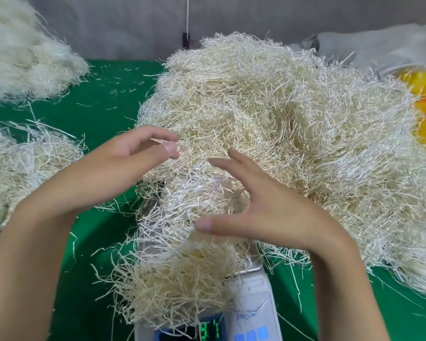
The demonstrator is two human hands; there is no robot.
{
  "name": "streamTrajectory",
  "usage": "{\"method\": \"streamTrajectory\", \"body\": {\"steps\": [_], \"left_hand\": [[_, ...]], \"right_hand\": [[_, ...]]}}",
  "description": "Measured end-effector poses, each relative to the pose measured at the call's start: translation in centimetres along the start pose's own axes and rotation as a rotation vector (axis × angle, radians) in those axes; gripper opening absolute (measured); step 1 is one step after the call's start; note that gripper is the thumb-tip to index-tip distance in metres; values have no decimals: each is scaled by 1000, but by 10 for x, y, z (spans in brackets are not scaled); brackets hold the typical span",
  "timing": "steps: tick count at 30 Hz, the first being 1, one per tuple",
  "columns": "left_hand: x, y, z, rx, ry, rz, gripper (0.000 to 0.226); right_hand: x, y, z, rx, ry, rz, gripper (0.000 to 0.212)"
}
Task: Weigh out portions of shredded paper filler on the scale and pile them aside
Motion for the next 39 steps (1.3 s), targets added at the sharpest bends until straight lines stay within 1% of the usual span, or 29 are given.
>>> {"method": "streamTrajectory", "body": {"steps": [2, 3, 4, 5, 6, 9, 10, 12, 13, 14, 15, 17, 18, 19, 21, 22, 23, 24, 25, 26, 28, 30, 31, 32, 33, 35, 36, 37, 39], "left_hand": [[0, 0, -4, -25, 24, -3, 44], [0, -1, -6, -31, 30, -1, 43], [0, -2, -7, -31, 31, 1, 43], [0, -3, -8, -23, 29, 1, 44], [0, -5, -9, -14, 19, -8, 46], [1, -10, -9, 3, -80, -39, 53], [2, -11, -8, 36, -130, -37, 56], [6, -13, -5, 54, -231, -37, 62], [10, -12, -1, -15, -245, -49, 65], [17, -10, 5, -129, -204, -73, 70], [24, -10, 12, -248, -105, -92, 76], [41, -15, 27, -468, 120, -158, 101], [49, -19, 33, -566, 175, -180, 120], [59, -21, 37, -669, 212, -194, 129], [76, -32, 36, -867, 287, -237, 132], [84, -38, 32, -945, 327, -260, 124], [93, -45, 28, -999, 376, -284, 105], [102, -57, 24, -1020, 439, -300, 79], [110, -65, 23, -981, 508, -304, 55], [117, -70, 23, -894, 562, -291, 42], [131, -80, 24, -719, 640, -240, 45], [139, -90, 24, -693, 674, -192, 46], [141, -94, 23, -696, 684, -179, 47], [142, -97, 22, -695, 699, -165, 51], [142, -98, 22, -666, 714, -139, 59], [141, -93, 25, -556, 743, -47, 75], [140, -87, 25, -516, 744, 41, 78], [138, -80, 26, -476, 729, 139, 77], [136, -65, 30, -290, 657, 252, 66]], "right_hand": [[7, -2, 19, -120, -209, 3, 124], [12, -2, 30, -178, -276, -9, 129], [17, -3, 40, -217, -311, -19, 128], [23, -5, 47, -240, -310, -33, 119], [28, -6, 52, -256, -262, -57, 103], [44, 0, 50, -314, -3, -194, 41], [49, 1, 45, -280, 77, -218, 34], [63, -1, 32, -69, 207, -238, 38], [72, -4, 26, 70, 276, -248, 46], [81, -8, 24, 178, 349, -243, 56], [91, -14, 23, 246, 418, -222, 63], [111, -27, 26, 313, 497, -220, 60], [123, -31, 28, 318, 484, -232, 57], [134, -33, 32, 325, 435, -245, 56], [154, -31, 34, 359, 240, -297, 52], [161, -28, 31, 408, 111, -305, 55], [168, -22, 27, 492, -10, -294, 59], [176, -16, 22, 613, -86, -265, 61], [183, -10, 17, 748, -98, -230, 55], [191, -3, 13, 846, -51, -189, 44], [205, 8, 9, 890, 97, -135, 26], [213, 16, 9, 857, 180, -116, 23], [214, 18, 9, 860, 173, -107, 22], [211, 16, 8, 870, 110, -107, 27], [208, 10, 7, 857, 36, -100, 42], [201, 0, 10, 721, -39, -88, 85], [198, -5, 8, 693, -53, -91, 99], [196, -12, 5, 713, -74, -95, 104], [193, -16, 3, 808, -81, -60, 82]]}}
Point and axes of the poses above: each hand's wrist, its own x-axis towards the middle knuckle, its own z-axis out of the palm, y = z × x, the point moved 1 cm from there along x, towards the middle knuckle
